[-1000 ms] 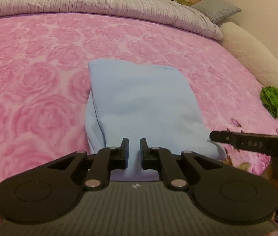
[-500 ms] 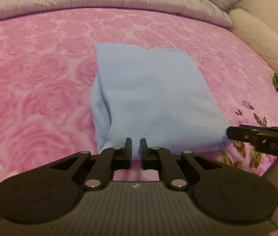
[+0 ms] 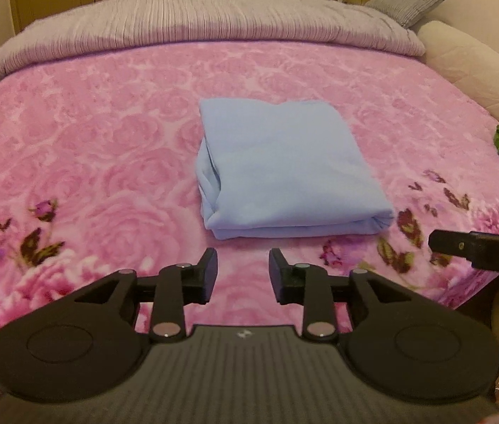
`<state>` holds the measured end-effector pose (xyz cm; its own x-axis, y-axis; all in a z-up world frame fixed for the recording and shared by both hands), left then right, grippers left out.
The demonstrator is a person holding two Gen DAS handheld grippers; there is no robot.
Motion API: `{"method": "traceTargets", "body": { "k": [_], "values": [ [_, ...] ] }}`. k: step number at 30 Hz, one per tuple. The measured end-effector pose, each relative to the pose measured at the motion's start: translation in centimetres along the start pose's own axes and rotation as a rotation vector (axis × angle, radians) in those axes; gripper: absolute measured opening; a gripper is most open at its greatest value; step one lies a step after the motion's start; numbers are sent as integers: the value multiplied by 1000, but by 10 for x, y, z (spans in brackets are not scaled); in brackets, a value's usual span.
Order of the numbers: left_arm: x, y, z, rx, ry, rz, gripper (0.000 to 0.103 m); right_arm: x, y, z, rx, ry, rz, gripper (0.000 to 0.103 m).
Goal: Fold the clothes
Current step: 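Open the left gripper and raise both grippers above the stack, then lower both open grippers toward the folded light blue sweatshirt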
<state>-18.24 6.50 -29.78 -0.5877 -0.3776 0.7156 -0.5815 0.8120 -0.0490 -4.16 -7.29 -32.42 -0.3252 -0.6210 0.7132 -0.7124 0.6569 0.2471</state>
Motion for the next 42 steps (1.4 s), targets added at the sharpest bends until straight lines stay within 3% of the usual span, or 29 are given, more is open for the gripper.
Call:
{"method": "traceTargets", "body": {
  "k": [7, 22, 30, 38, 40, 42],
  "values": [
    [36, -10, 8, -26, -45, -15, 35, 36, 6, 2, 13, -64, 25, 88],
    [80, -20, 20, -53, -109, -20, 36, 81, 22, 10, 37, -147, -22, 88],
    [88, -16, 27, -48, -113, -11, 37, 72, 26, 12, 42, -123, -47, 88],
    [73, 21, 33, 79, -77, 31, 35, 39, 33, 18, 85, -47, -79, 87],
    [60, 28, 30, 123, -53, 70, 37, 28, 29, 19, 72, -24, -81, 87],
    [45, 35, 25, 184, -26, 111, 48, 14, 20, 20, 47, 4, -72, 87]
  ]
}}
Point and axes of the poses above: each gripper's, at about its wrist camera, not at the fingertips, and x roughly against the way its jaws point, y to its left, z to its underside, the point moved 6 cm from there along -x, roughly the way its jaws point, and after that the axes turned 1 degree about -y, right-handed, at the moved point
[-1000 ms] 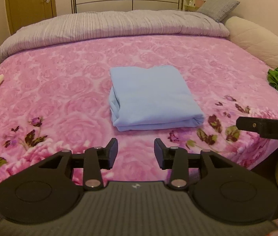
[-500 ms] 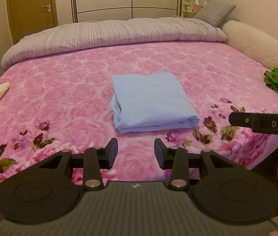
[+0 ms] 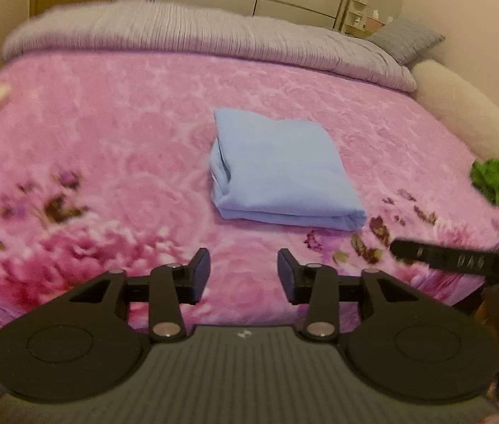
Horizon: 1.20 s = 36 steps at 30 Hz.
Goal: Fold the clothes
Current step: 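Lower both open grippers toward the folded light blue sweatshirt, then close both grippers on the edges of the folded sweatshirt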
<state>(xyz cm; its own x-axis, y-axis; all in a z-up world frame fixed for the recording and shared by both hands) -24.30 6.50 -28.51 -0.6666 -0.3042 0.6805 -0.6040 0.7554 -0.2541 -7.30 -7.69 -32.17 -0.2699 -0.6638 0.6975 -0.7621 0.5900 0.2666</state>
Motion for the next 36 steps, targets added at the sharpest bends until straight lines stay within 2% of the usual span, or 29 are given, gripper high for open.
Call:
{"method": "traceTargets", "body": {
  "k": [4, 7, 9, 10, 12, 15, 19, 24, 29, 31, 32, 34, 36],
  "values": [
    [-33, 14, -13, 117, 47, 78, 48, -26, -20, 1, -55, 53, 18, 87],
    [-58, 19, -28, 154, 66, 119, 47, -40, -31, -4, -87, 63, 18, 86],
    [-72, 19, -39, 145, 60, 140, 39, -47, -37, -11, -98, 58, 17, 83],
    [-79, 18, -46, 135, 58, 161, 37, -51, -40, -16, -104, 48, 14, 82],
    [-94, 17, -59, 108, 62, 200, 23, -57, -47, -27, -115, 28, 10, 72],
    [-118, 18, -76, 60, 81, 214, 21, -69, -57, -43, -132, 19, 11, 61],
    [-149, 14, -99, -37, 104, 227, 21, -85, -56, -69, -113, 18, 25, 58],
    [-194, 6, -128, -140, 110, 247, 21, -114, -20, -105, -13, -6, 18, 58],
    [-250, 14, -149, -205, 110, 244, 21, -165, -1, -131, 102, -15, 79, 56],
    [-273, 24, -154, -189, 122, 260, 18, -187, -5, -139, 129, -1, 106, 55],
    [-284, 30, -156, -163, 128, 277, 11, -197, -8, -141, 140, 13, 112, 54],
    [-305, 41, -161, -103, 141, 311, 3, -216, -17, -141, 139, 53, 124, 53],
    [-315, 49, -166, -26, 157, 360, 3, -230, -28, -139, 122, 73, 129, 55]
  ]
}}
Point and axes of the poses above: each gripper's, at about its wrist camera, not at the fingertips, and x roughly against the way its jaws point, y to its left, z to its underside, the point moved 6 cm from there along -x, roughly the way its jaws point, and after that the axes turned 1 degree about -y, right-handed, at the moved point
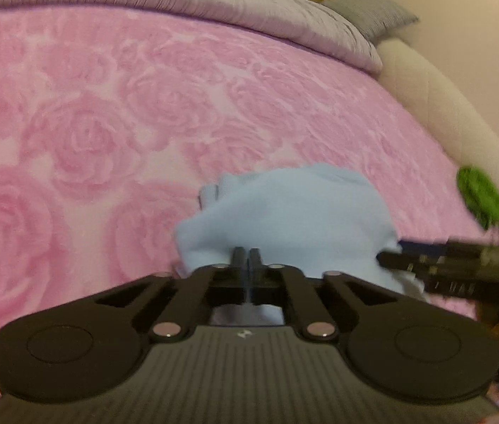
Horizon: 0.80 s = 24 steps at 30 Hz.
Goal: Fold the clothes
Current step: 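Close both grippers on the edges of the folded sweatshirt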
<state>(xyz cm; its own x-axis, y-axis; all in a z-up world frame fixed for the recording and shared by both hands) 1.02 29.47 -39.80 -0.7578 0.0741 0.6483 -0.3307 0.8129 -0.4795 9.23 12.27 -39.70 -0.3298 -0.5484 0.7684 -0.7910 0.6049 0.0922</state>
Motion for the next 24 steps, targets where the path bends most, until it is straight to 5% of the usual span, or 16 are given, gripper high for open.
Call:
{"method": "traceTargets", "body": {
  "k": [3, 6, 9, 11, 16, 24],
  "values": [
    [15, 6, -4, 69, -25, 23, 5, -1, -18, 0, -123, 8, -40, 59],
    [47, 9, 4, 116, -78, 3, 38, 16, -37, 6, -265, -14, -130, 65],
    [73, 14, 28, 181, -75, 1, 48, 38, -54, 22, -386, -41, -233, 78],
    [83, 14, 44, 234, -64, 14, 53, 50, -63, 35, -465, -38, -305, 78],
    [86, 13, 71, 345, 14, -10, 54, 61, -69, 73, -619, 13, -447, 78],
    [77, -4, 89, 428, 108, -84, 54, 64, -65, 89, -650, 54, -461, 78]
  ]
}}
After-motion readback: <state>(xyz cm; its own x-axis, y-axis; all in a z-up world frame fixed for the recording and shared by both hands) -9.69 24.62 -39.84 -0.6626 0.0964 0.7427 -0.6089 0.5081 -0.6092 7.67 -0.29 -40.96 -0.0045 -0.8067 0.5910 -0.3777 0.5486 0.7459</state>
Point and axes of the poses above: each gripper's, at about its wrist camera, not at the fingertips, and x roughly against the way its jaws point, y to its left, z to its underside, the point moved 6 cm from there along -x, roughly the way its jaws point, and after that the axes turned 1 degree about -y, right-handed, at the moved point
